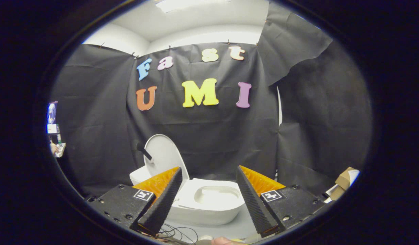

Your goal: Open the toilet lid.

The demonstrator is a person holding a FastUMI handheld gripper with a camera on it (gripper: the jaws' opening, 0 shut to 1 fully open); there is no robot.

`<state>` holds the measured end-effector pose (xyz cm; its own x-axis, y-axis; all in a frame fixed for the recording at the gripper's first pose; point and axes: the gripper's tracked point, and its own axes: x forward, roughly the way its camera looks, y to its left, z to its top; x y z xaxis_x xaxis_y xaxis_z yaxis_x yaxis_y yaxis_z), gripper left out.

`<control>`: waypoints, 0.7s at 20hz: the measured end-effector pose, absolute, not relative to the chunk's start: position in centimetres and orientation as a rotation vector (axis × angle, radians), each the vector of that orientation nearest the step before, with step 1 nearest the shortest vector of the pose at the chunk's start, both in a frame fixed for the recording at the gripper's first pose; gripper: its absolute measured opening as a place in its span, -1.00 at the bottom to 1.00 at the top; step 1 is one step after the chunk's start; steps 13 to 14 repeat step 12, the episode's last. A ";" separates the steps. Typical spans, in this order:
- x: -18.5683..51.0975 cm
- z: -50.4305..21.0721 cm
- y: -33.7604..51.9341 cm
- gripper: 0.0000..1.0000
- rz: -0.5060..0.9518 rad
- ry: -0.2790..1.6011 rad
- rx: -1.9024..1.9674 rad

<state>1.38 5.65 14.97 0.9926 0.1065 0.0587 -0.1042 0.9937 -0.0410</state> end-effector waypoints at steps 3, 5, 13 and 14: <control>0.2 15.5 3.9 0.99 0.087 -0.085 -0.018; -0.5 14.8 3.4 1.00 0.091 -0.088 -0.005; -2.2 14.3 0.0 1.00 0.068 -0.116 0.026; -2.2 14.3 0.0 1.00 0.068 -0.116 0.026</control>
